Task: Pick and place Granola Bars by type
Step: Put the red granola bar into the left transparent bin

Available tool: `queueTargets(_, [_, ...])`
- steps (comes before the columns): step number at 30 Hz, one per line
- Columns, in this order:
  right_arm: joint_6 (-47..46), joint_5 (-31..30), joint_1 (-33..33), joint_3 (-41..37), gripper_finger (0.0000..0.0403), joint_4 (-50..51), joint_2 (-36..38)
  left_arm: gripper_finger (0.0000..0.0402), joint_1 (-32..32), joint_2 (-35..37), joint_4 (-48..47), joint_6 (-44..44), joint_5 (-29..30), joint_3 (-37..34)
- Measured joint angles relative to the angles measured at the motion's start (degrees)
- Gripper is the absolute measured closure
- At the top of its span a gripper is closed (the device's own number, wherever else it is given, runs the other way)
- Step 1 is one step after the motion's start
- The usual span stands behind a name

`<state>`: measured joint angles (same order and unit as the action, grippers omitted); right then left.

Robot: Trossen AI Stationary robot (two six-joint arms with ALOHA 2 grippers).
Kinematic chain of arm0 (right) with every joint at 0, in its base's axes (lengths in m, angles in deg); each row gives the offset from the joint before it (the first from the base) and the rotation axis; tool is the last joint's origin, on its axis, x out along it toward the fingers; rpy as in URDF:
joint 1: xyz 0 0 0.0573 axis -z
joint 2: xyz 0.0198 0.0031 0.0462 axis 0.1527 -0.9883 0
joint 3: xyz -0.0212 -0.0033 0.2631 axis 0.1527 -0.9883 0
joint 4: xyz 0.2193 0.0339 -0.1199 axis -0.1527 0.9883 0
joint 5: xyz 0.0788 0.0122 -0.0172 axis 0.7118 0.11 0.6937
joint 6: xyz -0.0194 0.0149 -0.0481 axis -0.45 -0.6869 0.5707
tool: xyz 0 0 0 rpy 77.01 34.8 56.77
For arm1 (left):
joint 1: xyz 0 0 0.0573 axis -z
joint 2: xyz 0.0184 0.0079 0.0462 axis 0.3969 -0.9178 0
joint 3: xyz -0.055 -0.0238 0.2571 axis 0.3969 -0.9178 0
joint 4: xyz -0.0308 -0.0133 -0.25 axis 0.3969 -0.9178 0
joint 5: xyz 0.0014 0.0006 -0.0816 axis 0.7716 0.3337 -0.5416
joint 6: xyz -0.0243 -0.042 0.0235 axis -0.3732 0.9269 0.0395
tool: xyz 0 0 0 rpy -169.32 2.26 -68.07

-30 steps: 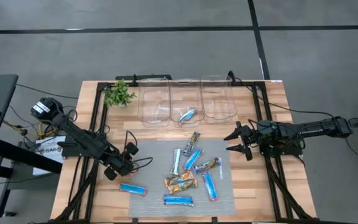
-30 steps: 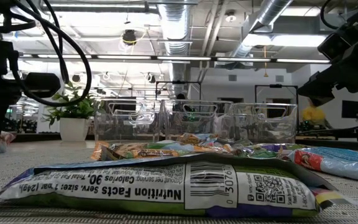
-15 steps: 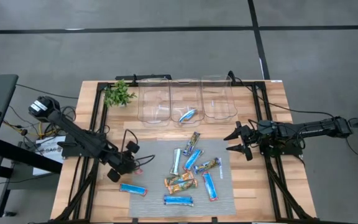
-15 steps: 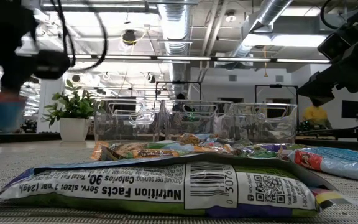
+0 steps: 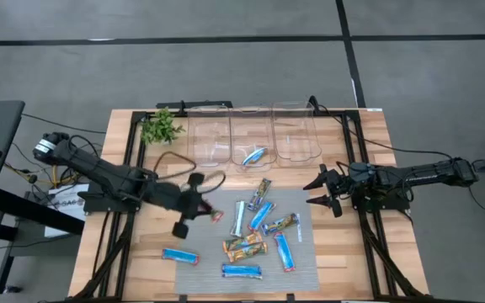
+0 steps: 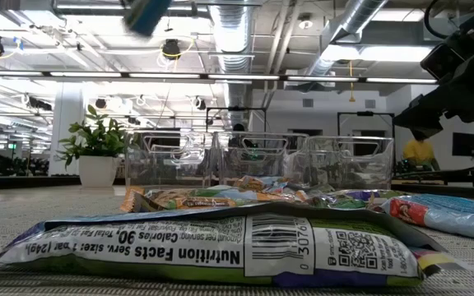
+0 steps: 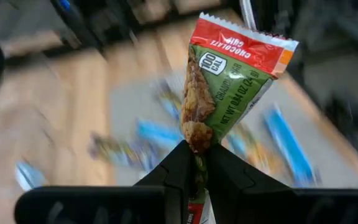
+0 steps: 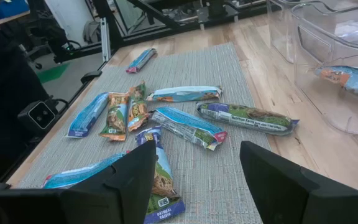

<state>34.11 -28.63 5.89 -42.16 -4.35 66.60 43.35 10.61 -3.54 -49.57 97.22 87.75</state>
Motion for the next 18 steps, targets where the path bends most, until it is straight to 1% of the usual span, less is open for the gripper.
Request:
queueTargets(6, [0.0, 0.0, 0.01, 0.02, 0.0177, 0.0, -0.01, 0.0367, -7.05, 0.02, 8.82, 0.74, 0.0, 5.38])
queueTargets(11, [0.0, -0.02, 0.01, 0.01, 0.0177, 0.0, -0.01, 0.0367, -11.76, 0.04, 11.03, 0.85, 0.09, 6.92])
queueTargets(18, [0.0, 0.0, 0.02, 0.02, 0.0177, 0.0, -0.01, 0.0367, -17.01, -0.42, 10.71, 1.46, 6.35, 6.92])
